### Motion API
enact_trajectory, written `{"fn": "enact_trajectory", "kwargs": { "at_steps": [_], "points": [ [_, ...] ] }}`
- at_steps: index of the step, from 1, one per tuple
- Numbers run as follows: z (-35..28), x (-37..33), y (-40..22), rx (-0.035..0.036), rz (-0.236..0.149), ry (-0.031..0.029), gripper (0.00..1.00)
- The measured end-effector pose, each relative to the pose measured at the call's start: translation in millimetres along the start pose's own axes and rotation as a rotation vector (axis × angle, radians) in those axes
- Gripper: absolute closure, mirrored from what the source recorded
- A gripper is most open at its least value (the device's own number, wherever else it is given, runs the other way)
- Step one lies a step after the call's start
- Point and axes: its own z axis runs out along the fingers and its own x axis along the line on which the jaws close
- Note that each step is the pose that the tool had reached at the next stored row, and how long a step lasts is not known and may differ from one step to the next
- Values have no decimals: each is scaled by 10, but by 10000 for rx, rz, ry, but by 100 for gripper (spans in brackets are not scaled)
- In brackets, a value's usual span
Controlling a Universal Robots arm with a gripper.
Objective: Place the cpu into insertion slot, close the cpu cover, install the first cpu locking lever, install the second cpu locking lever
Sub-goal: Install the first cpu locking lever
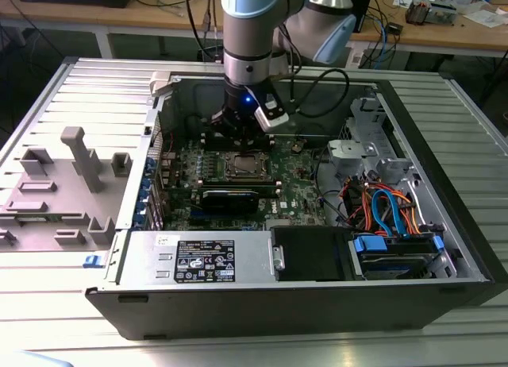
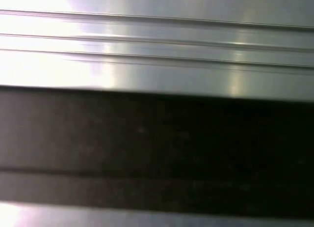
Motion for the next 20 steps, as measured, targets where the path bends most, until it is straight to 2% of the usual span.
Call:
{"fn": "enact_trajectory", "kwargs": {
  "at_steps": [12, 15, 17, 19, 20],
  "points": [
    [50, -256, -7, 19, 0, 28, 89],
    [56, -267, 7, 12, -4, 26, 89],
    [55, -263, 12, -49, -2, 13, 89],
    [17, -250, 17, -98, -3, -21, 89],
    [-12, -244, 14, -90, -1, -24, 89]
  ]
}}
